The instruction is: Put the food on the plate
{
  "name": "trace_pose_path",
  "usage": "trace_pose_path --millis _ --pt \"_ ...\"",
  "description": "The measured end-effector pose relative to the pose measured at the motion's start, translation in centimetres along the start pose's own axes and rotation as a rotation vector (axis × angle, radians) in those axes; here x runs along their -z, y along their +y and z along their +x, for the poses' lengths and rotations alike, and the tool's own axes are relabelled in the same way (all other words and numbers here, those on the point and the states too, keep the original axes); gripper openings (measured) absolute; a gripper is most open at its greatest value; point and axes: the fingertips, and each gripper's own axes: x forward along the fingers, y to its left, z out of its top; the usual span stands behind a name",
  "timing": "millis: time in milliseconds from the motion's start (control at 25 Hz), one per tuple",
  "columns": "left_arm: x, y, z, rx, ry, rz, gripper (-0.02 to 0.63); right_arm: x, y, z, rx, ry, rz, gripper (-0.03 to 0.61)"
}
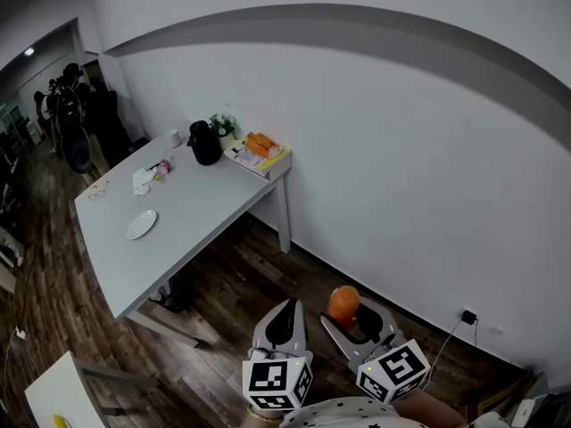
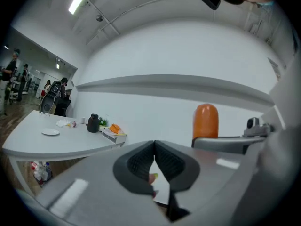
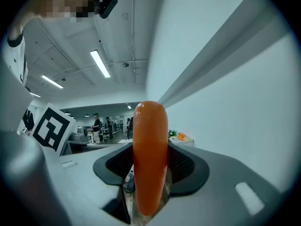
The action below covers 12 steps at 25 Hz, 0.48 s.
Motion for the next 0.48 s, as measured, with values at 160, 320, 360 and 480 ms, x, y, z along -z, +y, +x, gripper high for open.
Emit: trace_pose_path --millis 160,320,360,480 --pt "-2.3 4.9 1.9 0.008 -0.001 0.012 0.008 -1.1 1.3 6.2 -0.011 0.001 0.011 0.219" --pt "-4.2 11.2 2.4 -0.032 -0.010 0.013 0.008 -1.4 4.1 12.2 -0.053 0.015 0.009 0.219" --pt "-4.5 13.0 2.3 -0.052 -0.010 0.007 0.008 -1.4 5.1 13.7 -0.073 0.021 0.010 0.219" --pt "-4.9 18.2 1.5 -0.118 -0.010 -0.005 0.008 -1.0 7.7 17.8 -0.132 0.033 0.014 0.219"
